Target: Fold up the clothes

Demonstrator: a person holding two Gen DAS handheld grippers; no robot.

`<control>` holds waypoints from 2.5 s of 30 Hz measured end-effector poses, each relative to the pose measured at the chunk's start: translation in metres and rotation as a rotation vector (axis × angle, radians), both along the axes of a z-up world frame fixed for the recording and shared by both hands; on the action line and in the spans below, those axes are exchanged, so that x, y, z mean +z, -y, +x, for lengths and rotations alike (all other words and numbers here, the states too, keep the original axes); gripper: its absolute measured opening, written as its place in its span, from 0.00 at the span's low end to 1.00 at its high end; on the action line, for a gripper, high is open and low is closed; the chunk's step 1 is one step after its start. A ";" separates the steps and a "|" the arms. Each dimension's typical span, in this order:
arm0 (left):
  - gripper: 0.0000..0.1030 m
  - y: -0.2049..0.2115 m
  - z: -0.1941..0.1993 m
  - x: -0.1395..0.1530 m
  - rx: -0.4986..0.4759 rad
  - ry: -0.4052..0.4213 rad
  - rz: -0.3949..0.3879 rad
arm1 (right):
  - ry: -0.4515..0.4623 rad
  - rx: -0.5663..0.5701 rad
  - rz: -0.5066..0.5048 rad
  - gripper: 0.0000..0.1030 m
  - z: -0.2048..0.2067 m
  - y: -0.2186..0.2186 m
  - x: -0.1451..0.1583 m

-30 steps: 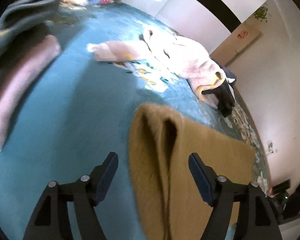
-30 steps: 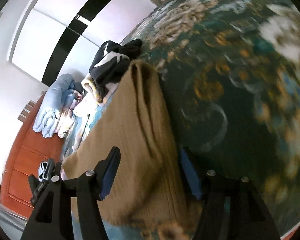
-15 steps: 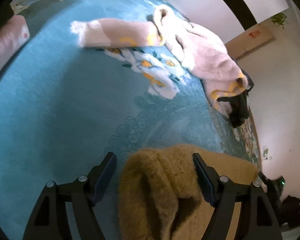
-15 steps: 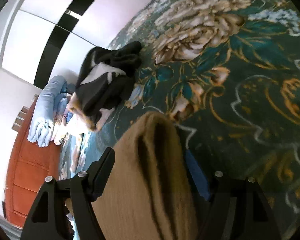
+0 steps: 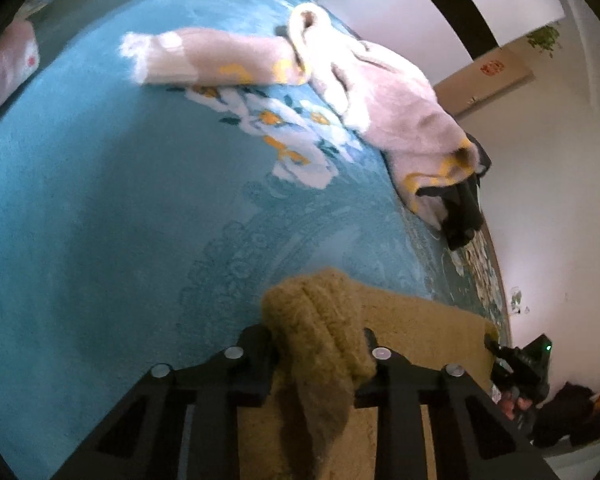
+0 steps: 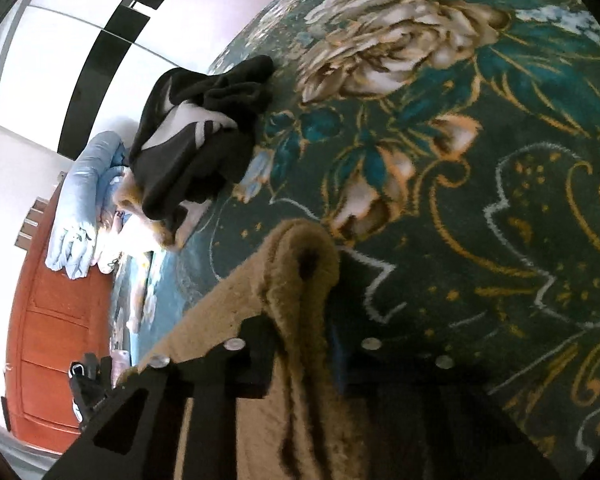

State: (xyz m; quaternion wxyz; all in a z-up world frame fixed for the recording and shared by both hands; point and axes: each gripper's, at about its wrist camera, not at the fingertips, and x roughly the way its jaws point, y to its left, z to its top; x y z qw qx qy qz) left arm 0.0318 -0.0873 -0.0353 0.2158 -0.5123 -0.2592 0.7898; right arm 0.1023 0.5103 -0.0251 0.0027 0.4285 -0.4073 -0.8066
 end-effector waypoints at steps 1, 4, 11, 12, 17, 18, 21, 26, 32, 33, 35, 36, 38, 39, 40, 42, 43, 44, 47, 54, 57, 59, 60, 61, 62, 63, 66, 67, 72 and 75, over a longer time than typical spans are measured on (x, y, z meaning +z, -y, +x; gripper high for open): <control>0.23 0.000 0.000 0.005 0.000 -0.018 -0.001 | -0.010 -0.002 0.000 0.19 0.000 0.001 0.004; 0.22 0.003 -0.001 0.024 0.019 -0.083 0.023 | -0.062 -0.009 0.004 0.17 -0.004 0.001 0.023; 0.22 -0.001 -0.022 0.042 0.066 -0.146 -0.028 | -0.086 -0.022 0.041 0.17 -0.033 0.004 0.036; 0.22 -0.001 -0.026 0.032 0.073 -0.115 -0.038 | -0.057 -0.025 0.053 0.17 -0.036 0.005 0.029; 0.23 0.008 -0.040 -0.007 0.114 0.031 -0.026 | 0.015 -0.044 0.028 0.20 -0.038 -0.001 -0.001; 0.25 0.010 -0.040 -0.007 0.113 0.037 -0.021 | 0.010 -0.042 0.011 0.24 -0.036 -0.004 -0.002; 0.39 0.013 -0.037 -0.002 0.113 0.043 -0.027 | -0.004 -0.033 -0.004 0.24 -0.025 -0.008 0.005; 0.48 0.031 -0.010 0.022 0.212 0.003 -0.099 | -0.046 -0.035 0.013 0.34 0.022 -0.006 0.017; 0.49 -0.001 0.052 0.052 0.149 -0.137 -0.202 | -0.074 -0.137 -0.128 0.40 0.116 0.002 -0.006; 0.49 -0.017 0.063 0.055 0.107 -0.158 -0.215 | -0.086 -0.151 -0.158 0.40 0.125 0.003 -0.010; 0.49 -0.051 0.080 0.060 0.011 -0.192 -0.238 | -0.118 -0.171 -0.223 0.40 0.144 0.009 -0.019; 0.49 -0.072 0.090 0.061 -0.046 -0.207 -0.250 | -0.129 -0.173 -0.231 0.40 0.148 0.012 -0.020; 0.49 -0.111 0.108 0.061 -0.153 -0.233 -0.273 | -0.148 -0.167 -0.227 0.41 0.152 0.018 -0.018; 0.49 -0.126 0.115 0.059 -0.195 -0.237 -0.286 | -0.154 -0.162 -0.228 0.42 0.151 0.020 -0.018; 0.49 -0.140 0.123 0.055 -0.234 -0.237 -0.299 | -0.161 -0.158 -0.235 0.46 0.151 0.022 -0.018; 0.49 -0.161 0.136 0.044 -0.290 -0.222 -0.308 | -0.172 -0.134 -0.246 0.50 0.147 0.027 -0.018; 0.49 -0.172 0.142 0.039 -0.318 -0.215 -0.313 | -0.172 -0.125 -0.225 0.51 0.146 0.030 -0.016; 0.49 -0.180 0.147 0.033 -0.340 -0.204 -0.320 | -0.172 -0.116 -0.204 0.52 0.145 0.033 -0.014; 0.51 -0.195 0.155 0.026 -0.337 -0.232 -0.391 | -0.172 -0.093 -0.167 0.54 0.143 0.039 -0.012; 0.59 -0.208 0.173 0.024 -0.388 -0.293 -0.474 | -0.170 -0.067 -0.135 0.56 0.124 0.054 -0.011; 0.60 -0.201 0.178 0.025 -0.415 -0.287 -0.428 | -0.176 -0.066 -0.150 0.49 0.123 0.062 -0.010; 0.60 -0.191 0.176 0.028 -0.414 -0.262 -0.362 | -0.168 -0.085 -0.174 0.38 0.124 0.062 -0.014; 0.60 -0.183 0.174 0.030 -0.409 -0.247 -0.326 | -0.159 -0.099 -0.180 0.36 0.124 0.061 -0.017; 0.60 -0.174 0.173 0.033 -0.403 -0.232 -0.293 | -0.147 -0.118 -0.188 0.31 0.125 0.059 -0.020; 0.60 -0.165 0.172 0.035 -0.395 -0.223 -0.267 | -0.143 -0.132 -0.199 0.31 0.126 0.058 -0.020; 0.60 -0.155 0.171 0.038 -0.383 -0.225 -0.254 | -0.140 -0.146 -0.209 0.31 0.128 0.057 -0.020; 0.60 -0.127 0.168 0.047 -0.336 -0.242 -0.229 | -0.139 -0.164 -0.177 0.28 0.127 0.062 -0.008; 0.60 -0.117 0.166 0.050 -0.319 -0.245 -0.218 | -0.142 -0.165 -0.157 0.28 0.126 0.066 -0.001; 0.60 -0.072 0.151 0.056 -0.232 -0.247 -0.163 | -0.172 -0.107 0.009 0.26 0.106 0.099 0.048; 0.60 -0.042 0.143 0.057 -0.173 -0.243 -0.132 | -0.191 -0.055 0.104 0.26 0.092 0.126 0.073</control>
